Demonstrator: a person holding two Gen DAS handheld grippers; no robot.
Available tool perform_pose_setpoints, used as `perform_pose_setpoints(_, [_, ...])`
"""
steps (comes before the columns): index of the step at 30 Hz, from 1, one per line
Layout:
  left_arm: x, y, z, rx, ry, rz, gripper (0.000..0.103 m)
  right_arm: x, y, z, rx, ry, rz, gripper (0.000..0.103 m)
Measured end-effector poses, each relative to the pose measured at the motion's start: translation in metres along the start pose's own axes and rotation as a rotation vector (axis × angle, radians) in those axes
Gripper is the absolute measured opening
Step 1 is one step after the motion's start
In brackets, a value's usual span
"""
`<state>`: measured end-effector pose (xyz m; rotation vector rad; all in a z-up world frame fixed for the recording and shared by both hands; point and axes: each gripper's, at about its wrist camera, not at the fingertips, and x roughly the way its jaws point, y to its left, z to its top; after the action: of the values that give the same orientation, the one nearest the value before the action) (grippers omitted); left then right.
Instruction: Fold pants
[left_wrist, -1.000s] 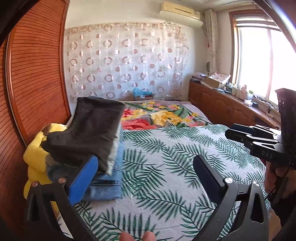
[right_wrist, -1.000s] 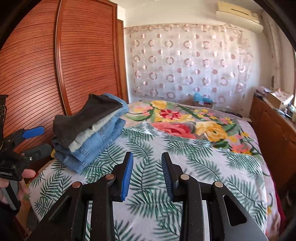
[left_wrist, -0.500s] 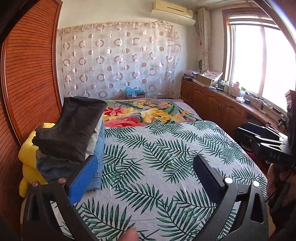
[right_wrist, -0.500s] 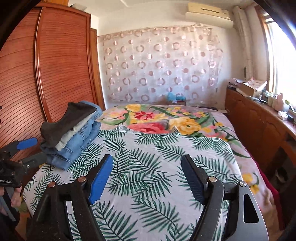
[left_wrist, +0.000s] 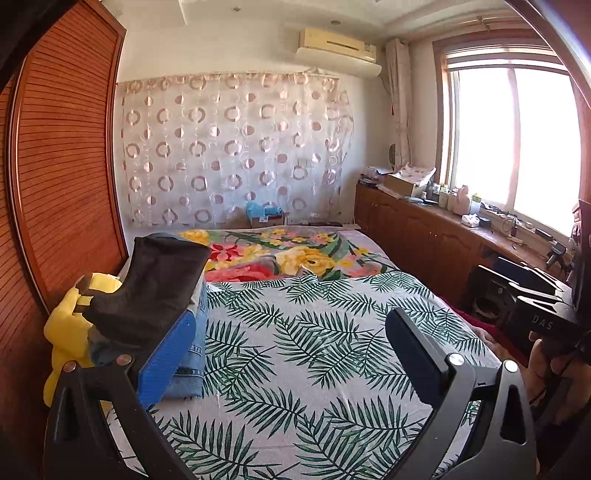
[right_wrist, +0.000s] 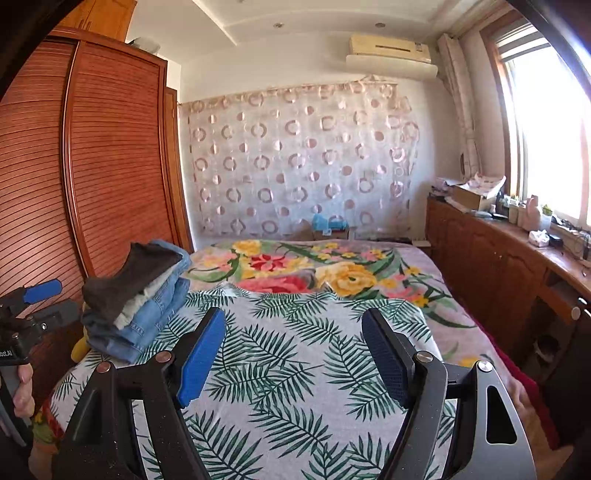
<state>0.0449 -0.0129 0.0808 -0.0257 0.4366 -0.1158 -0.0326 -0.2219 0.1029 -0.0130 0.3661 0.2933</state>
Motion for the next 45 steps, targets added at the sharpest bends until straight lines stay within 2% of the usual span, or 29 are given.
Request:
perform_pose_setpoints(8, [-0.004, -0.002, 0.001, 0.003, -0.012, 0.001, 0.103, -0.005, -0.007, -0.015, 0.005, -0.015, 0.002, 0.078])
perform_pose_setpoints(14, [-0.004, -0.003, 0.0, 0.0, -0.016, 0.003, 0.103, 0.002, -0.018, -0.012, 0.013, -0.007, -0.002, 0.078])
perform_pose_setpoints(45, [-0.001, -0.002, 0.002, -0.011, -0.005, 0.013, 0.103, 0.0, -0.018, -0.014, -0.001, -0.01, -0.001, 0.078])
